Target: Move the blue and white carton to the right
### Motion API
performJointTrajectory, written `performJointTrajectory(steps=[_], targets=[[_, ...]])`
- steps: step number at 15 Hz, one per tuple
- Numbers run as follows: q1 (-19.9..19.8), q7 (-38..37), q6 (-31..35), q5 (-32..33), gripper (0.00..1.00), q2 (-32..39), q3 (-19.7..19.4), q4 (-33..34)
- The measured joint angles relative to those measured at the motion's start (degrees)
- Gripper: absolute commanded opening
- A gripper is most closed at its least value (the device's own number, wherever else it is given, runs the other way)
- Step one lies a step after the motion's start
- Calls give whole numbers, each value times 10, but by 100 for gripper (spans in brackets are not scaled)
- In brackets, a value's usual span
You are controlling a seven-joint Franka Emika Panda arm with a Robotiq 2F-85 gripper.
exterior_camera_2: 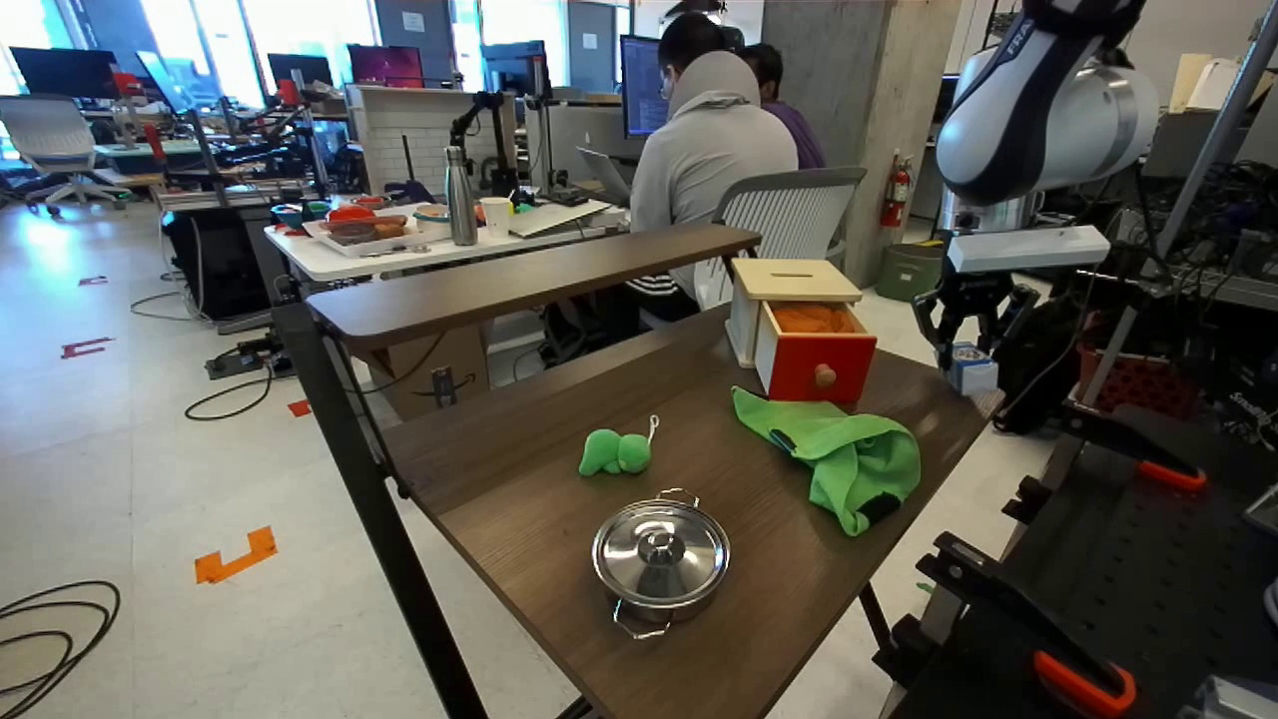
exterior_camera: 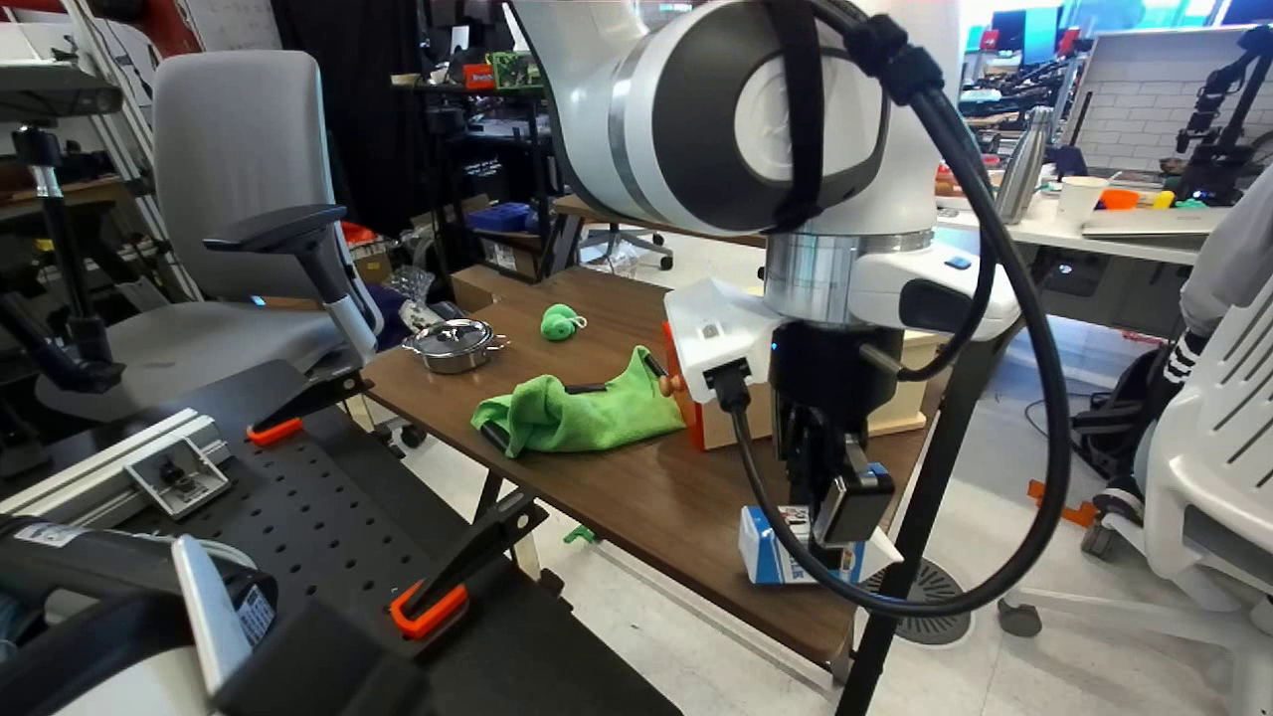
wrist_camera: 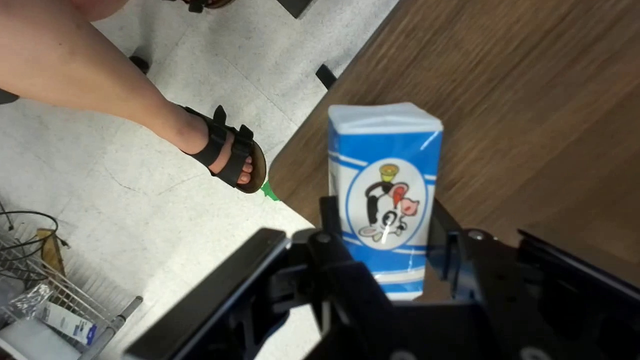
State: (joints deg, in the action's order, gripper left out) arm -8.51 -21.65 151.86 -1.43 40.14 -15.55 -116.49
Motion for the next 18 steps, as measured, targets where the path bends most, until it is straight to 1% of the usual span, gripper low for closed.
performJointTrajectory(steps=[5,6,7,11,12,18], targets=[[7,-4,13,-7,17,12,4,23],[9,-4,15,-10,53,12,6,24],[10,-4,16,-13,69,12,8,26],[10,-4,16,-26,96,12,20,27],[9,-4,16,-30,100,12,23,27],[6,-2,16,-50,100,0,30,21]])
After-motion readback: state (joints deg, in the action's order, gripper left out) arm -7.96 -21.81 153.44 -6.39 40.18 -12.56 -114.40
